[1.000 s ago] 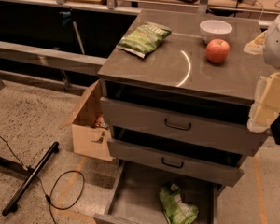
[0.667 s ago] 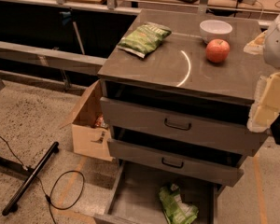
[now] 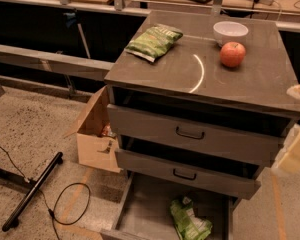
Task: Pick green rice chip bag from bottom drawer and place on counter
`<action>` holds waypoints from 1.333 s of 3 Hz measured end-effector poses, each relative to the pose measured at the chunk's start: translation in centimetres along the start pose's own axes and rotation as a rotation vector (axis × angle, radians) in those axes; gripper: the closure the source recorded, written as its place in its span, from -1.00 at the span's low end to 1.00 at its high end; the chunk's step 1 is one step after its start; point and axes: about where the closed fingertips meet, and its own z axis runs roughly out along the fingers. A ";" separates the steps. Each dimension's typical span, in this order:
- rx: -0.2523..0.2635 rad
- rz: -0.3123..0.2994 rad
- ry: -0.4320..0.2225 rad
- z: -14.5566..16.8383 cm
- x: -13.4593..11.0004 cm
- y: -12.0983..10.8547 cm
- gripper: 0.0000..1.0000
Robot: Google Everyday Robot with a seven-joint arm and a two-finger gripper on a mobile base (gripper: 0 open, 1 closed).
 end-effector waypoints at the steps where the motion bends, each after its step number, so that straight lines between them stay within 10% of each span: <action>1: -0.001 0.153 -0.053 4.5 4.9 1.5 -1.00; 2: 0.005 0.241 -0.117 9.7 7.7 2.2 -1.00; 4: 0.068 0.249 -0.141 10.2 7.6 0.7 -1.00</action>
Offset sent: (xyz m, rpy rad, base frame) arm -0.0020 -0.0515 -0.2178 0.2857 -0.0726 -0.2602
